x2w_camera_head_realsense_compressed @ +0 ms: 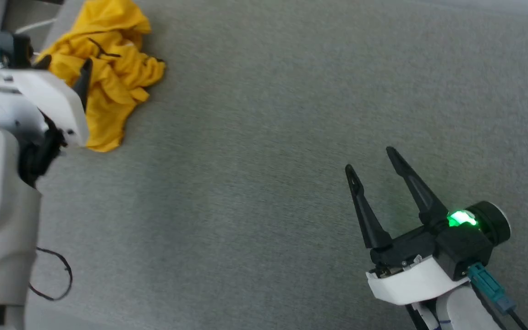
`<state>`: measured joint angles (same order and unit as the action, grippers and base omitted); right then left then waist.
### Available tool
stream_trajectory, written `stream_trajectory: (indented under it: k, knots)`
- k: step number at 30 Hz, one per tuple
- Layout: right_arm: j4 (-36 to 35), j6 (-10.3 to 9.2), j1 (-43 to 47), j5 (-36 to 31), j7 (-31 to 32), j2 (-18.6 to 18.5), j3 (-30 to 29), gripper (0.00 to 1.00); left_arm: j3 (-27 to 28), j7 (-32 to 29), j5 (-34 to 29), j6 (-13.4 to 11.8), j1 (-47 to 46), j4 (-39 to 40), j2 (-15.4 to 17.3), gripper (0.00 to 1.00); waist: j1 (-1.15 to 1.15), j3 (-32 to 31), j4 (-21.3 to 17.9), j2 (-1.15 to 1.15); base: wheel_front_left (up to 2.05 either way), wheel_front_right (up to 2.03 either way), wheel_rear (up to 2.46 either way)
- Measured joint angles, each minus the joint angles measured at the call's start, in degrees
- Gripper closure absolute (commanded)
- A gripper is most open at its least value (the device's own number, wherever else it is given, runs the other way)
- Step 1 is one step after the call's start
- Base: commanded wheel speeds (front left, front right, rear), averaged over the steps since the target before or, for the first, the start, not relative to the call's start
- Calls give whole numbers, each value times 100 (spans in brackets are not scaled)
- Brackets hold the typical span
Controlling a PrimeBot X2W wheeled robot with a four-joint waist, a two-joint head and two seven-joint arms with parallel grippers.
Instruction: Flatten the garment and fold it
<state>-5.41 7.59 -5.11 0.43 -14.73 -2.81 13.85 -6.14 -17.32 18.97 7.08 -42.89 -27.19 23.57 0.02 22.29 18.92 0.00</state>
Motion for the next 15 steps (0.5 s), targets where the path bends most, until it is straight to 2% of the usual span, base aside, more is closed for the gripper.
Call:
stream_trajectory:
  k: [9,15]
  knots:
    - [-110,0,-197,33,0,0,-53,0,-1009,-1730,1165,2,-758,-601,951,0,0,623,-644,0,0,0,0]
    - [-114,0,-204,118,0,-1,-70,0,-1272,-2312,1680,1,-772,-817,1388,0,-2,876,-1006,0,0,0,0]
